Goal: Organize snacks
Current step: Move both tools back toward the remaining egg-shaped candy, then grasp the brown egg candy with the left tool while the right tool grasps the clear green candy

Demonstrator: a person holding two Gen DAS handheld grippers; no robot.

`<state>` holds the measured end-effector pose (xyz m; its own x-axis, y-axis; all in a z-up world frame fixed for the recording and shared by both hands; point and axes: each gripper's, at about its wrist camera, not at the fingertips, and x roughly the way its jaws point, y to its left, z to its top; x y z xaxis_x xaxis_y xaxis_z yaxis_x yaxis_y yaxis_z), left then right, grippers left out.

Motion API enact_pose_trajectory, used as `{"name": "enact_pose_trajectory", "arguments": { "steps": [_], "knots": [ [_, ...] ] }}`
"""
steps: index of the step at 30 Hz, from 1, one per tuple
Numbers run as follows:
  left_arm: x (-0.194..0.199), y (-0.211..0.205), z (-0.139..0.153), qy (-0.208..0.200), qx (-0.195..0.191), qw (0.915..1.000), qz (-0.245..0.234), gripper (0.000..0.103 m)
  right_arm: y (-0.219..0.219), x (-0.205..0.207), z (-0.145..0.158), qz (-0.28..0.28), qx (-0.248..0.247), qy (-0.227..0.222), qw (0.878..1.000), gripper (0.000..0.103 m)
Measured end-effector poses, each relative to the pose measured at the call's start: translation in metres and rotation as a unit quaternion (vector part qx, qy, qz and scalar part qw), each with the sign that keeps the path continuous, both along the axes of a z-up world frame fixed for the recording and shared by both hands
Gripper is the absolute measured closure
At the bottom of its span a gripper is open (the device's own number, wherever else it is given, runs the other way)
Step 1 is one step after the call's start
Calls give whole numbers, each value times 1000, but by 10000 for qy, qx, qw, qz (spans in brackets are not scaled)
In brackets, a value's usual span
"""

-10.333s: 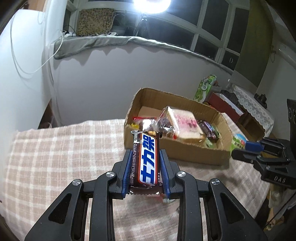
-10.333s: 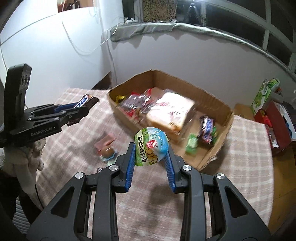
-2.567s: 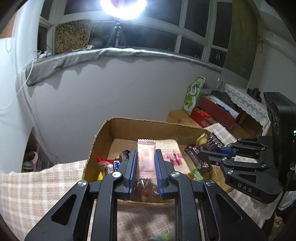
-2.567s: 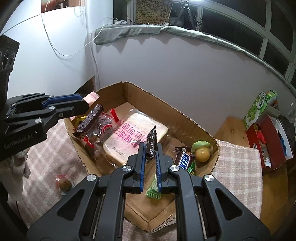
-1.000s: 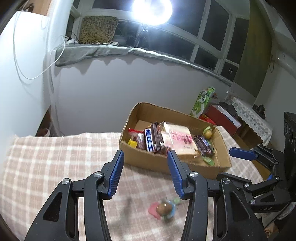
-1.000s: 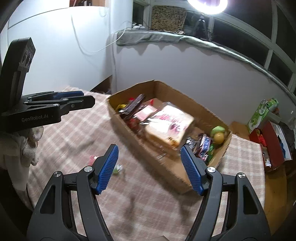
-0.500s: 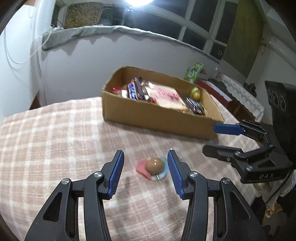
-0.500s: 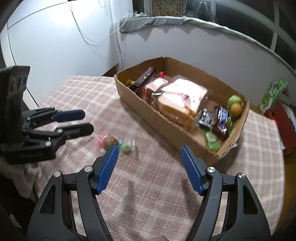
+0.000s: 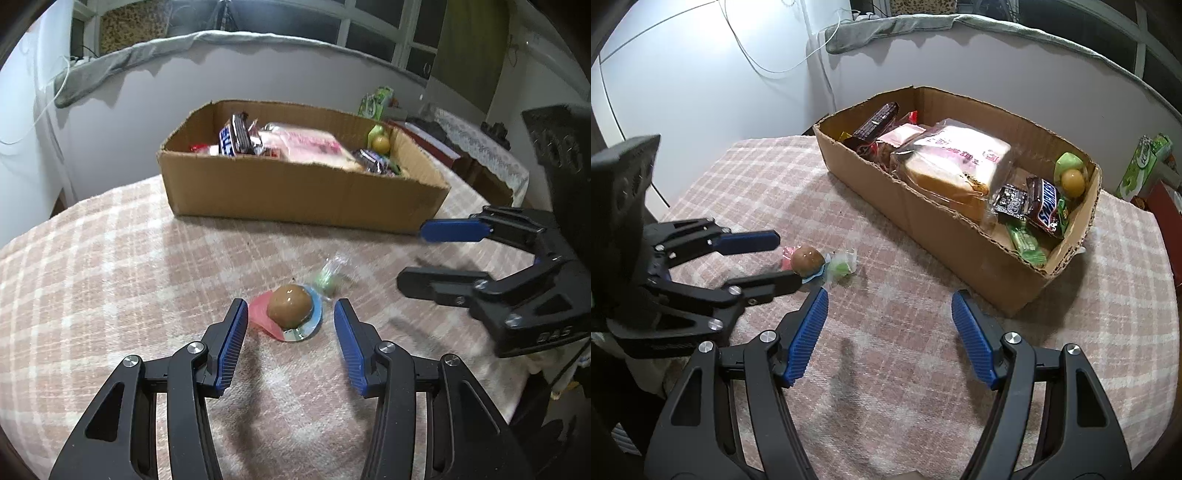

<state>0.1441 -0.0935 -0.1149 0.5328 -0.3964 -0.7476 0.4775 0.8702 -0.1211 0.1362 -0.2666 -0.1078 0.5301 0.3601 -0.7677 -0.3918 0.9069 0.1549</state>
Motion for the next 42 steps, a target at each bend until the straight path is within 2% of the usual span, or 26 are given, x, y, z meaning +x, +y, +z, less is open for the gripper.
{"name": "enact_pose_trajectory", "arguments": {
  "steps": [3,7,13,31,36,37,38,42],
  "knots": [
    [3,-2,-4,34,73,10000,19,56,3,-1,1,35,-19,-11,10000,31],
    [8,-5,-9,107,181,9998,54,56,5,1,-2,75,-38,43,10000,39],
    [15,-2,-10,133,154,9997,163,56,8,4,-5,102,-19,123,9999,44],
    [26,24,-8,123,92,9984,548,57,47,24,-30,494,-431,176,9977,46],
    [28,32,-9,107,100,9976,670,57,59,27,-40,597,-712,7,9957,52],
    [28,33,-9,110,90,9976,680,57,60,27,-41,623,-745,-21,9953,55],
    [29,34,-9,116,77,9975,689,57,62,27,-40,644,-779,-43,9949,63],
    [29,33,-9,114,68,9975,692,57,67,26,-39,737,-875,-61,9934,71]
  ]
}}
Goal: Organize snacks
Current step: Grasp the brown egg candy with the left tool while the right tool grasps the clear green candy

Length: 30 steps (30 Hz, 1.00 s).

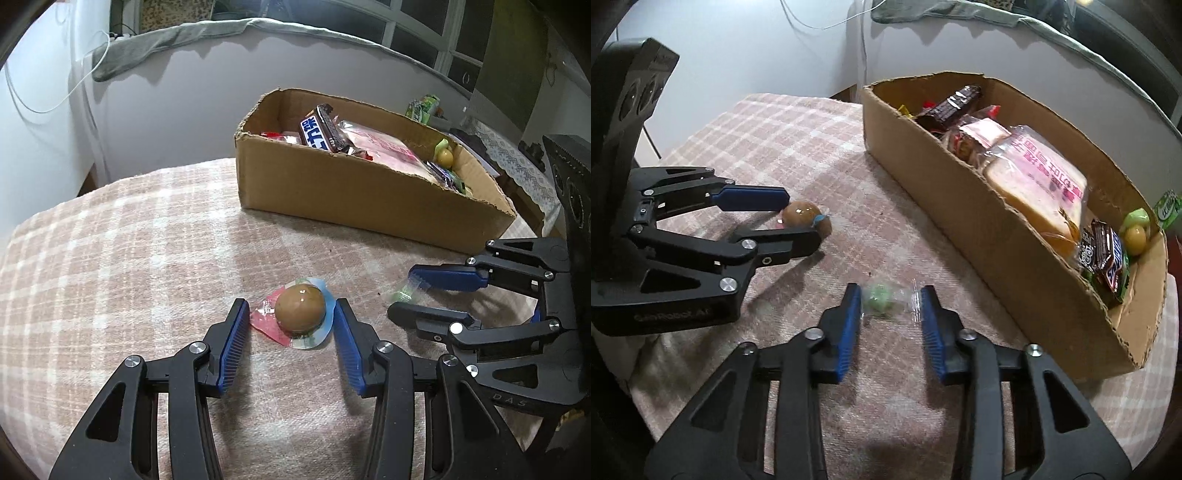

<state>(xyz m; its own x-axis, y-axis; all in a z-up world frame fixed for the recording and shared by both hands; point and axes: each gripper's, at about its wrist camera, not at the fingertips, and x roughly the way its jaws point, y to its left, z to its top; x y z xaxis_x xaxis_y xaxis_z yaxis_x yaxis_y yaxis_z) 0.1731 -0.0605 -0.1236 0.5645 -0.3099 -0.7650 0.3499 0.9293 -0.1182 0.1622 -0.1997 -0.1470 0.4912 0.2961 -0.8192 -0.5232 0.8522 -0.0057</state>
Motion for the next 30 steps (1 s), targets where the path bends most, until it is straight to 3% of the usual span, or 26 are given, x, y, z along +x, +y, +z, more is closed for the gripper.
{"name": "enact_pose_trajectory", "arguments": {
  "steps": [6,16,25,27,30],
  "knots": [
    [-1,0,0,-8,-10,10000,-4,58,2,-7,1,60,-85,-32,9999,75],
    [-5,3,4,-86,-49,10000,-4,64,-9,-9,5,-131,170,73,9997,77],
    [-2,0,0,-6,-110,9999,-124,67,-7,-11,4,-119,24,77,9999,77],
    [-2,1,1,-41,-141,9999,-84,74,-7,-11,4,-139,29,75,9999,77],
    [-4,3,3,-85,-142,9999,-47,75,-9,-11,6,-179,76,64,9998,77]
  ]
}}
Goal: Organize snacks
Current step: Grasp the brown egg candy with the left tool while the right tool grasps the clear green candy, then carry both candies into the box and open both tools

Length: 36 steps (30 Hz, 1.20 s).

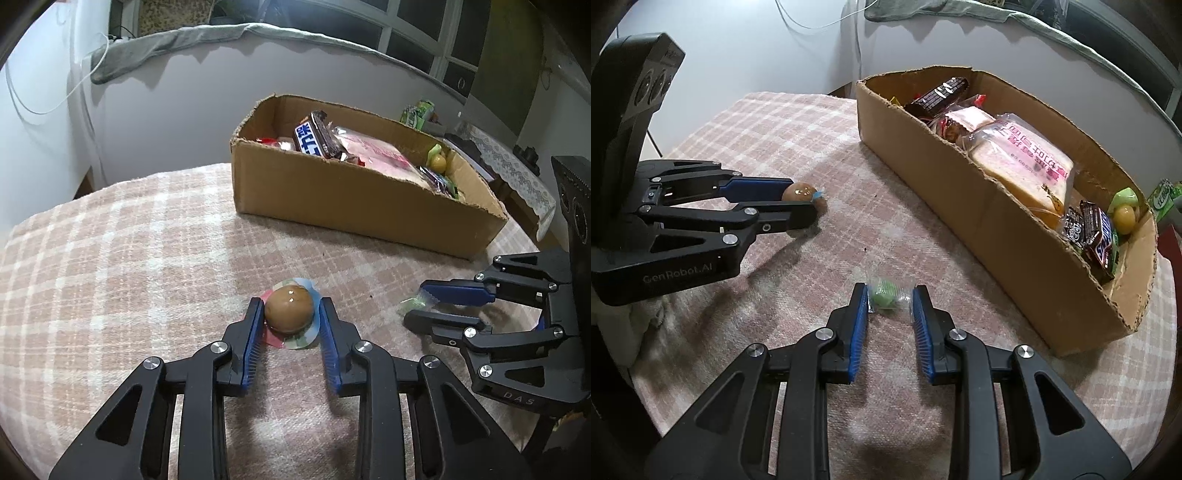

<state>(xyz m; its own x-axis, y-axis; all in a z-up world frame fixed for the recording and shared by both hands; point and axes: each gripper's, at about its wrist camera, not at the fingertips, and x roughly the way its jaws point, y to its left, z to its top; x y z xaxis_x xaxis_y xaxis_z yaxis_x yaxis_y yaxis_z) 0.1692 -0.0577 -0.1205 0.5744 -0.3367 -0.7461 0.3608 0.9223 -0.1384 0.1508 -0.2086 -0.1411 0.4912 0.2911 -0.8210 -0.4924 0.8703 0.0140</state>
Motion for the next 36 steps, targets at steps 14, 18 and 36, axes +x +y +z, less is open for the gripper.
{"name": "enact_pose_trajectory", "arguments": {
  "steps": [14,18,36],
  "knots": [
    [-9,-3,28,-340,-192,9992,-11,76,-10,-7,31,-22,180,-306,9994,77],
    [-8,-8,39,-461,-242,9986,-53,76,-18,-7,47,-80,263,-439,9987,77],
    [27,-39,86,-903,-382,9951,-133,76,-70,28,94,-552,381,-859,9940,77]
  ]
}}
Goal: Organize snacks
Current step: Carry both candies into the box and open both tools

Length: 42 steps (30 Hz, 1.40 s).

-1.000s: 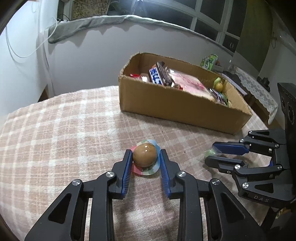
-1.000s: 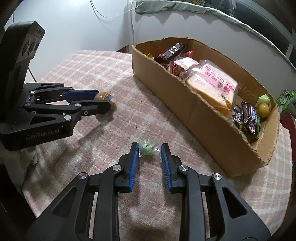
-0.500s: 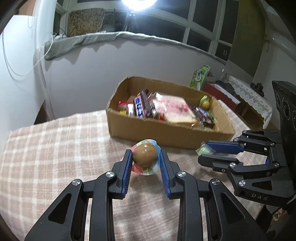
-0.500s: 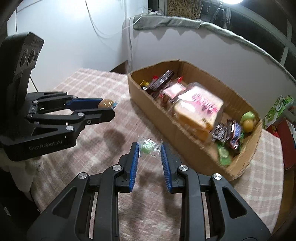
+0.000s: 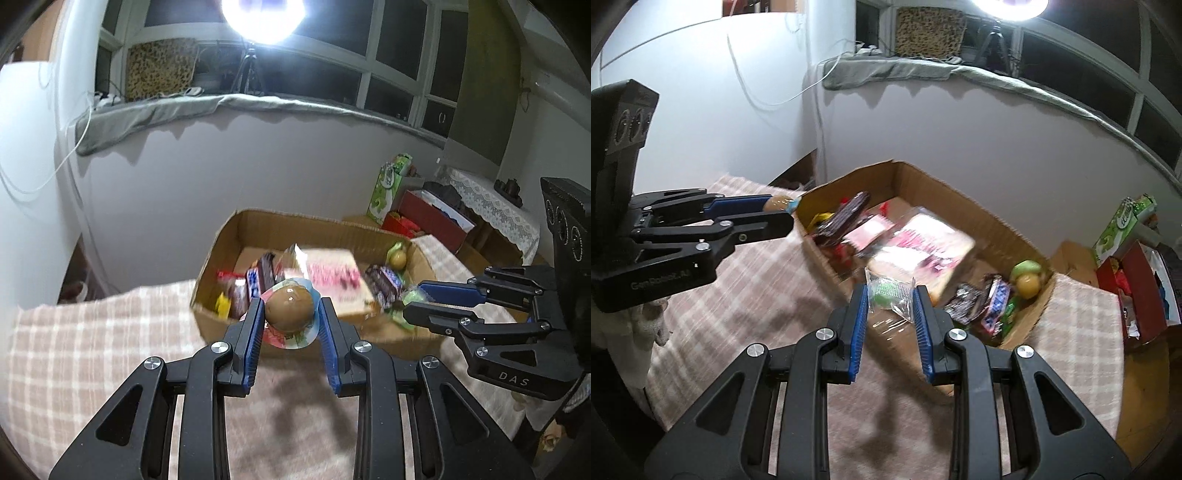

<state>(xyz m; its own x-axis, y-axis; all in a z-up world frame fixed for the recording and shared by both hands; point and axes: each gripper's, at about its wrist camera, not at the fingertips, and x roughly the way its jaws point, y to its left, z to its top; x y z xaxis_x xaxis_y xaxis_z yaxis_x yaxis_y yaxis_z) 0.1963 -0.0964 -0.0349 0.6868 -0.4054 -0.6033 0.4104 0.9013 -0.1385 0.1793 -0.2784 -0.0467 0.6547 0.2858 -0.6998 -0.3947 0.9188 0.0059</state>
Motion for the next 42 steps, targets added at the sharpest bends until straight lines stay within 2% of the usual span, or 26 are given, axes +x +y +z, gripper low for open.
{"name": "enact_pose_trajectory", "arguments": {
  "steps": [8,22,36,40,42],
  "knots": [
    [20,-15,1,-13,50,10000,-34,76,-20,33,2,-250,45,39,9997,77],
    [50,-30,1,-120,20,9999,-106,76,-38,75,-17,-524,88,307,9981,77],
    [52,-33,-2,-44,-24,9999,-144,75,-40,84,-21,-530,172,398,9977,76],
    [52,-34,-2,-27,22,9999,-128,72,-40,81,-19,-561,97,332,9978,76],
    [52,-34,-1,-31,45,9999,-126,72,-40,80,-18,-587,63,306,9978,69]
  ]
}}
